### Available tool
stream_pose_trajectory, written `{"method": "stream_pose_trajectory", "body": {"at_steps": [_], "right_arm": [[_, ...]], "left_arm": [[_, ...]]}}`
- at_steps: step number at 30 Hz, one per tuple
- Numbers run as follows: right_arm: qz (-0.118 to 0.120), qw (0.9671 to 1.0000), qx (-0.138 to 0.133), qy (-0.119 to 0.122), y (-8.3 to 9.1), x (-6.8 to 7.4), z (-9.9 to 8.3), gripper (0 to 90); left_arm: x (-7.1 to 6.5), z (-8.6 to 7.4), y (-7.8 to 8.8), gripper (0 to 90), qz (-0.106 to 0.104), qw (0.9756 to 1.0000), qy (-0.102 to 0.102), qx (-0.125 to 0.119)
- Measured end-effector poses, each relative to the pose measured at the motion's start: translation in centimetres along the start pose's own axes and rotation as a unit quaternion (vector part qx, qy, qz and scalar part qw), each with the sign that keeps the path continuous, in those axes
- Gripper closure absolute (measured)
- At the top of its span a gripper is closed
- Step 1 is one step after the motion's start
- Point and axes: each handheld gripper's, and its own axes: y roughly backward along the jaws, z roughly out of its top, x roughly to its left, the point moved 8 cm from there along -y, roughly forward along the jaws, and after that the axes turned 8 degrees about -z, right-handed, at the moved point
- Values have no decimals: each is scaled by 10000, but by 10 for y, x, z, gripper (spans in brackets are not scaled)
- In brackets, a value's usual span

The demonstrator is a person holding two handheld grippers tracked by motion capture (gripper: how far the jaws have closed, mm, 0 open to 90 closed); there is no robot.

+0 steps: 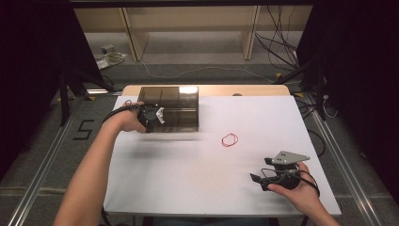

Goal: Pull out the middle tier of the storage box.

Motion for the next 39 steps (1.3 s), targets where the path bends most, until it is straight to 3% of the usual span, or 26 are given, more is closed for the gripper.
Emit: {"method": "stream_pose_trajectory", "body": {"at_steps": [3,13,20,39], "right_arm": [[3,10000,6,12,0,0,0,159],[-2,10000,32,5,-1,0,-1,158],[2,10000,36,0,-1,-1,-1,159],[1,10000,58,-15,-1,-1,-2,159]], "left_arm": [[-1,0,-1,819,-140,9999,18,0],[-1,0,0,835,-71,9994,-326,-20],[-5,-1,2,848,-141,9987,-481,-38],[-16,-4,4,843,-74,9982,-587,-62]]}}
